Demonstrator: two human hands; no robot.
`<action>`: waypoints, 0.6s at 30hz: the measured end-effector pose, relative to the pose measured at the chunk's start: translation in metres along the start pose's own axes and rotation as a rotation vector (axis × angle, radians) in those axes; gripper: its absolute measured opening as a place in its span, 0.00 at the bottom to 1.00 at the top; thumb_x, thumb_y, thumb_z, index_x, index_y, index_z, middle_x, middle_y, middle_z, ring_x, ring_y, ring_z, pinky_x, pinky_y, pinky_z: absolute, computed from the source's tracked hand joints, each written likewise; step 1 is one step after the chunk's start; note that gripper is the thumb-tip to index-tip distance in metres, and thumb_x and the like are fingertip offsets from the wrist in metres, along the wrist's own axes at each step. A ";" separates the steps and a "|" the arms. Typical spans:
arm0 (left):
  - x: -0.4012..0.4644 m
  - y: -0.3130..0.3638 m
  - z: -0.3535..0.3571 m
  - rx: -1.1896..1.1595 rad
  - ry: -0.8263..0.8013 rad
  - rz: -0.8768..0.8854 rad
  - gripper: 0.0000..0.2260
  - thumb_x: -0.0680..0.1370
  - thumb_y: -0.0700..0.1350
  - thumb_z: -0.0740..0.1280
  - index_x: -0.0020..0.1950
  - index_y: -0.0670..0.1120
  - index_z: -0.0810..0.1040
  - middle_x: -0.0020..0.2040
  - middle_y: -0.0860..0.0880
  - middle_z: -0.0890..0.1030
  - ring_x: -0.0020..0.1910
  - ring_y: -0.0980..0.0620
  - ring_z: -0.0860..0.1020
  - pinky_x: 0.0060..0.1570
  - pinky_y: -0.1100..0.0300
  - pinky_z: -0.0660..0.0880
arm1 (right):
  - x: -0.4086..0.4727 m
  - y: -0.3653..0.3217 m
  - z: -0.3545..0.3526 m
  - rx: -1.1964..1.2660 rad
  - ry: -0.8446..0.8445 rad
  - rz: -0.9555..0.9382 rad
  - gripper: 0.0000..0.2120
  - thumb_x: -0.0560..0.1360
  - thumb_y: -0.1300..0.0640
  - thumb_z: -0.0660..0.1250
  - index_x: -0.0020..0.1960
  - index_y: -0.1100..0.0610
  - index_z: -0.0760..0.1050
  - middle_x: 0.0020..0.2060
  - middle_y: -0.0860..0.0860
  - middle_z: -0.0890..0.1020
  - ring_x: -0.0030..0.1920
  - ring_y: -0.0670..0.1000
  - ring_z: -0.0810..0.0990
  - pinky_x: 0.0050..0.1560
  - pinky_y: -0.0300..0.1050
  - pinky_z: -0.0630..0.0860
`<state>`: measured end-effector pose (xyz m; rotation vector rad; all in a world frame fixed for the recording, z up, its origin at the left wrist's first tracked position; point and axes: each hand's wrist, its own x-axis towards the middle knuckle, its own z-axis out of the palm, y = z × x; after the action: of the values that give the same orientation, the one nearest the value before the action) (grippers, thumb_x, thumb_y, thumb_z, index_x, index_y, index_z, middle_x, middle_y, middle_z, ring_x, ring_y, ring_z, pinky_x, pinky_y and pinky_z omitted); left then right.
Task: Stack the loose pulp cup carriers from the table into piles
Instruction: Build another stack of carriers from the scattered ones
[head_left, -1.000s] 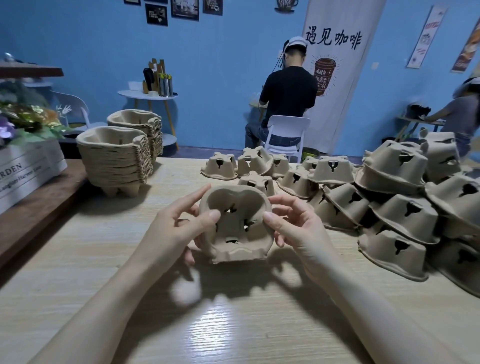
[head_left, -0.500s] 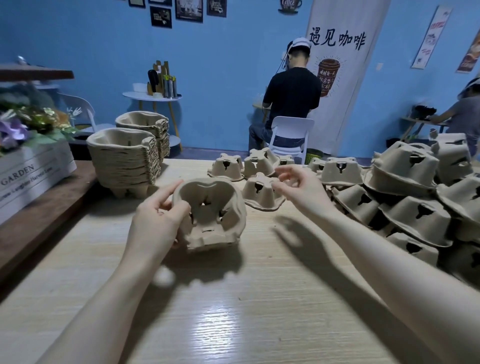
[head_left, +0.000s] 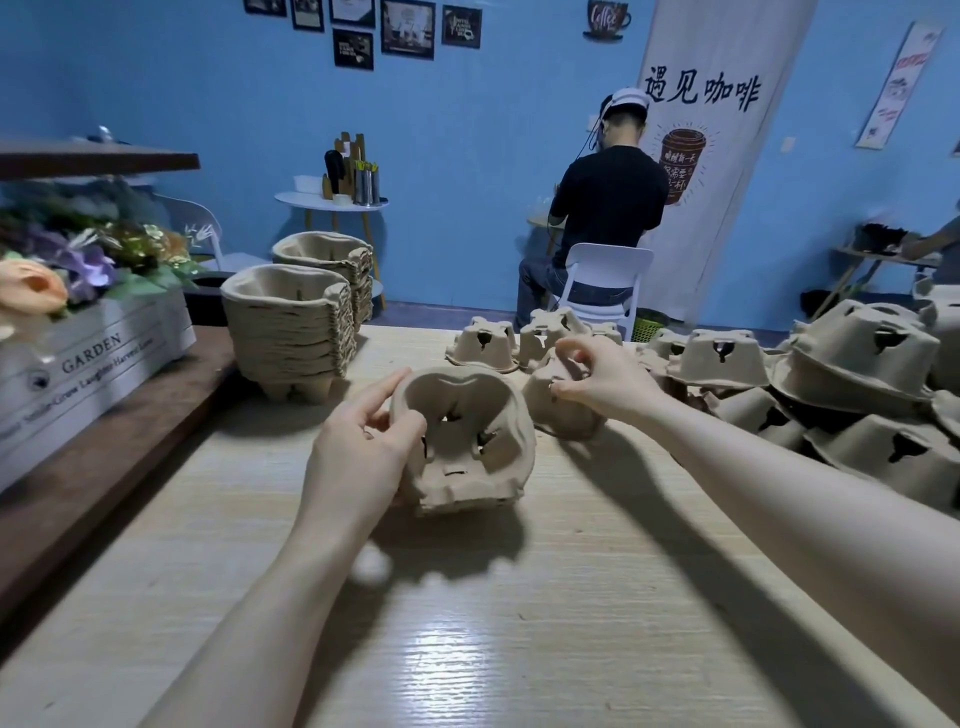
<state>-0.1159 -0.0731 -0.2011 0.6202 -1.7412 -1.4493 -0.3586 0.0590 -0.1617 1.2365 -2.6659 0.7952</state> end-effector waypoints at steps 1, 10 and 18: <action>0.000 0.000 0.000 -0.003 0.002 -0.001 0.16 0.65 0.51 0.67 0.49 0.67 0.79 0.32 0.57 0.77 0.31 0.50 0.71 0.33 0.51 0.71 | -0.004 0.000 -0.001 0.037 0.057 -0.030 0.25 0.72 0.53 0.73 0.67 0.52 0.73 0.66 0.51 0.75 0.60 0.51 0.76 0.59 0.53 0.75; -0.006 0.007 0.001 -0.045 -0.005 0.029 0.25 0.65 0.48 0.66 0.62 0.56 0.80 0.36 0.50 0.74 0.36 0.46 0.71 0.34 0.56 0.68 | -0.056 0.010 0.000 0.203 0.236 -0.084 0.27 0.71 0.50 0.74 0.68 0.50 0.72 0.49 0.45 0.79 0.50 0.46 0.78 0.52 0.44 0.76; -0.009 0.011 0.000 -0.039 -0.009 -0.008 0.25 0.64 0.48 0.65 0.62 0.57 0.80 0.31 0.56 0.76 0.34 0.49 0.72 0.20 0.63 0.69 | -0.083 0.010 0.001 0.448 0.239 -0.057 0.41 0.70 0.57 0.74 0.70 0.27 0.57 0.45 0.40 0.77 0.41 0.46 0.77 0.48 0.42 0.76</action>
<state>-0.1095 -0.0631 -0.1925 0.6011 -1.7150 -1.4897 -0.3108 0.1206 -0.1913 1.1964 -2.3241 1.4842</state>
